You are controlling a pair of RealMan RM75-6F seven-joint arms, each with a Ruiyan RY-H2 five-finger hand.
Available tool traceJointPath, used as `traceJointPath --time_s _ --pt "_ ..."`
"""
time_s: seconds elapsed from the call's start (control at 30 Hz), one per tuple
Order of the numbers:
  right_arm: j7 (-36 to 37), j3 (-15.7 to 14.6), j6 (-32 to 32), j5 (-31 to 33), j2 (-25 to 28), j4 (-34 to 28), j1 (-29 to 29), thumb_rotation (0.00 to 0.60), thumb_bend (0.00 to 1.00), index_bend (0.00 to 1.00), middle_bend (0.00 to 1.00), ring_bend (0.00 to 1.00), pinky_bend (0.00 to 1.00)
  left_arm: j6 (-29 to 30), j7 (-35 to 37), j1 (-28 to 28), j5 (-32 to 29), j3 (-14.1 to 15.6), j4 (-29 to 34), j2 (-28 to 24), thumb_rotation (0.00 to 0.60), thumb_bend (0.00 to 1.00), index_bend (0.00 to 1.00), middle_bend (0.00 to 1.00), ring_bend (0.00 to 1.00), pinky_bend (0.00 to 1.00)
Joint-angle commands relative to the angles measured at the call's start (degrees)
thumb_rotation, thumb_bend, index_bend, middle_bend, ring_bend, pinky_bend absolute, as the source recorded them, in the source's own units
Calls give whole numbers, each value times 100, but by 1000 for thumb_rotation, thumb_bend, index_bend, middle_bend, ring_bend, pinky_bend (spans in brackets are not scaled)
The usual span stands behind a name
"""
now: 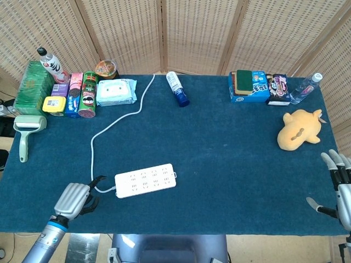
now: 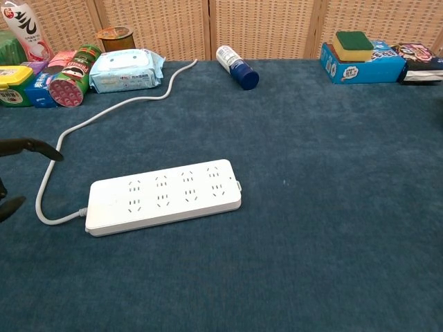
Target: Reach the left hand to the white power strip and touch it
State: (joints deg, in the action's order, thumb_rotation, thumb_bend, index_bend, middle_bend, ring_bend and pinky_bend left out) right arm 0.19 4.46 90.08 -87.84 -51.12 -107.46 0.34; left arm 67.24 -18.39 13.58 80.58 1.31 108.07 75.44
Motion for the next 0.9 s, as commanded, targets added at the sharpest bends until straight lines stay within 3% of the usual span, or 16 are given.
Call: traceJointPath --time_s 0.03,0.47,0.9 --pt "45 -2 -9 -4 11 7 4 600 0 37 10 0 0 -144 -329 107 -298 -55 67 248 600 543 193 1000 1000 1000" --pt "204 1 -50 23 54 47 20 600 0 37 10 0 0 -288 -1127 337 -1059 -93 -92 871 600 542 256 1000 1000 1000" --pt "246 -4 -52 14 65 51 22 600 0 37 11 0 0 -250 -1113 461 -1139 -89 -220 1032 600 540 256 1000 1000 1000"
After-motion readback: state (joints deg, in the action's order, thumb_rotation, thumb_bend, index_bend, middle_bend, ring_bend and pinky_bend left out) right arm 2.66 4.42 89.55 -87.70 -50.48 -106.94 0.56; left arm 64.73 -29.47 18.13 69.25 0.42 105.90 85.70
